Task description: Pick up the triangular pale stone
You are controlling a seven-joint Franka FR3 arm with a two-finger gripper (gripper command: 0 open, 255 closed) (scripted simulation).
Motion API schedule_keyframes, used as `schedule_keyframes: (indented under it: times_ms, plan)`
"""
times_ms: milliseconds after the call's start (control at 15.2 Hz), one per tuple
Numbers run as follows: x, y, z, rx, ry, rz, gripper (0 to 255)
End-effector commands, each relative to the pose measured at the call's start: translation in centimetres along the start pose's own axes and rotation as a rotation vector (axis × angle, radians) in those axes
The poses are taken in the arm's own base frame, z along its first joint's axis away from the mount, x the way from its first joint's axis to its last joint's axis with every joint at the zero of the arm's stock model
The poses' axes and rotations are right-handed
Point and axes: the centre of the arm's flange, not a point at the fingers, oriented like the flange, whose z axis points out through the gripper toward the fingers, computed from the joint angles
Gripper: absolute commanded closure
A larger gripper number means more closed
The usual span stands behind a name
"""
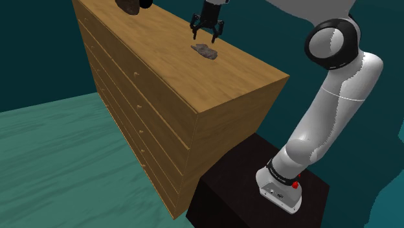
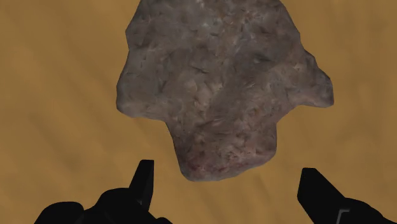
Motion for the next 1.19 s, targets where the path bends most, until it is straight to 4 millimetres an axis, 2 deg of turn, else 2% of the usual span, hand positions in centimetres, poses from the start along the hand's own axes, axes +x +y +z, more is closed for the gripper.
schedule_keyframes:
  times_ms: [0,264,396,462,1056,1122]
  plan:
    - [0.3,-0.1,1.0,0.001,0.0,0.006,0]
    - [0.2,0.0,3.1,0.001,0.0,0.006,0]
    - [0.2,0.0,3.4,0.001,0.0,0.006,0]
    - [0.2,-0.1,3.5,0.001,0.0,0.006,255]
    - [0.2,0.0,3.4,0.001,0.0,0.006,255]
    - [0.2,0.0,2.9,0.001,0.0,0.006,255]
